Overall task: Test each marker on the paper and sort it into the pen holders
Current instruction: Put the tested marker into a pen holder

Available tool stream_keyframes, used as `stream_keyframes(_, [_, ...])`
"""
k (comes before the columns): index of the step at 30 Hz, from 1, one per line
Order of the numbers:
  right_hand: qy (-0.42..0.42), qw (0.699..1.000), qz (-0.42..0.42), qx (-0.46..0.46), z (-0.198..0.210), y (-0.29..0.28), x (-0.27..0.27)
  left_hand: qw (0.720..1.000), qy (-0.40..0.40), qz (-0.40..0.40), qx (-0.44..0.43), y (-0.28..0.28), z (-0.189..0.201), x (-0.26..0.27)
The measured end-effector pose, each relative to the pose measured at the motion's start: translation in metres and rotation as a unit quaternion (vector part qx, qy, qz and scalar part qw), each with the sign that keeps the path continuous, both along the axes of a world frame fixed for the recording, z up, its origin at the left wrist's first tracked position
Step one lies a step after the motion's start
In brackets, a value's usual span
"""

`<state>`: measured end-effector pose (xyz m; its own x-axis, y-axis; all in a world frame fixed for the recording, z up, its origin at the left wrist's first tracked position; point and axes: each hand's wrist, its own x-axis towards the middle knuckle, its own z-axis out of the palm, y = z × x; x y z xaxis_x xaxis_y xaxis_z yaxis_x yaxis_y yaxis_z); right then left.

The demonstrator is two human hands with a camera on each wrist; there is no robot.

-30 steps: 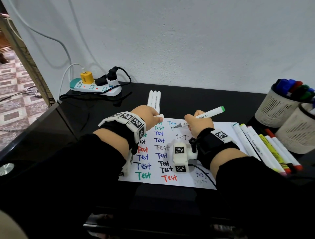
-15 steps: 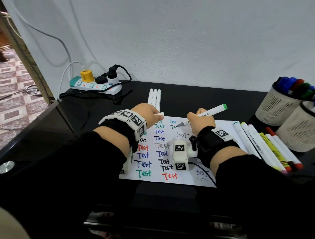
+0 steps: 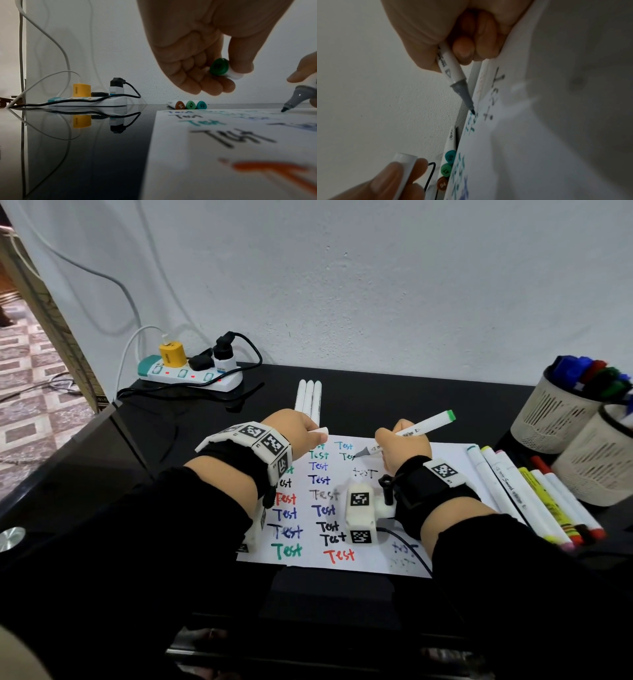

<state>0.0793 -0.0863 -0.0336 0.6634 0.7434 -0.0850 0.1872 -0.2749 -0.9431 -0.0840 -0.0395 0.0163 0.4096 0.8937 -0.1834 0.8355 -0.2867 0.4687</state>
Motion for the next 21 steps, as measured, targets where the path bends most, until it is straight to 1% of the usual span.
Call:
stream_keyframes(6, [0.008,0.999,-0.028,0.025,-0.0011,0.0000,0.0019,1.000,0.004,-0.002,0.001,-0.0001,0.0001,0.0003])
stream_keyframes(11, [0.016,1.000,-0.009,0.013,0.0003,-0.0011,-0.0002,1.000,0.006,-0.002,0.000,0.0003,-0.0005,0.0007])
stream_keyframes(16, [0.029,0.999,-0.008,0.023,-0.0001,0.0016,0.0023,1.000,0.000,-0.005,-0.007,0.0009,-0.0008,0.0000])
stream_keyframes(18, [0.050,0.998,-0.020,0.021,-0.0004,0.0012,0.0043,1.000,-0.001,-0.014,-0.008,0.0004,-0.0002,-0.0004])
stream_keyframes(21, [0.118,0.992,-0.028,0.021,0.0019,0.0008,0.0089,0.999,-0.010,-0.034,-0.014,-0.0011,0.0016,-0.0012])
